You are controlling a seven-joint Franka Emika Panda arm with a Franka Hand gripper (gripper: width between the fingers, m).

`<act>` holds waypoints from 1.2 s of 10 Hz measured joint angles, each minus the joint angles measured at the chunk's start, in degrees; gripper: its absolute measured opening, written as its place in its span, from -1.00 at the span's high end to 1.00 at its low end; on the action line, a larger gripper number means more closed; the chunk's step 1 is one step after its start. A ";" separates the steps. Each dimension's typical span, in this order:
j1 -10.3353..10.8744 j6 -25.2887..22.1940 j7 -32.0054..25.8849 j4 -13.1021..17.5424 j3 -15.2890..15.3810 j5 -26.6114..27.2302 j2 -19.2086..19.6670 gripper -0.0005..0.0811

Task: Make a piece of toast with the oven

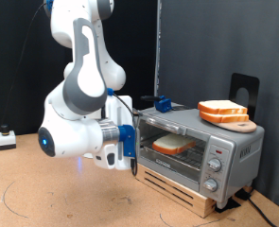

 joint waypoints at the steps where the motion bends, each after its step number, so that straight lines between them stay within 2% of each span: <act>1: 1.05 4.05 0.71 0.66 0.40 0.44 0.22 -1.00; 2: 1.82 6.13 1.22 1.43 0.42 0.52 0.84 -1.00; 3: 1.77 5.86 1.22 1.35 0.42 0.52 0.85 -1.00; 4: 1.75 5.58 1.56 1.38 0.43 2.48 1.26 -1.00; 6: 1.91 9.12 1.03 2.33 0.98 9.19 4.03 -1.00; 7: 2.12 10.69 0.93 3.33 1.32 10.85 5.81 -1.00; 9: 3.01 10.95 2.93 6.93 1.62 10.64 10.00 -1.00; 12: 5.15 6.98 12.92 15.17 1.62 5.65 18.02 -1.00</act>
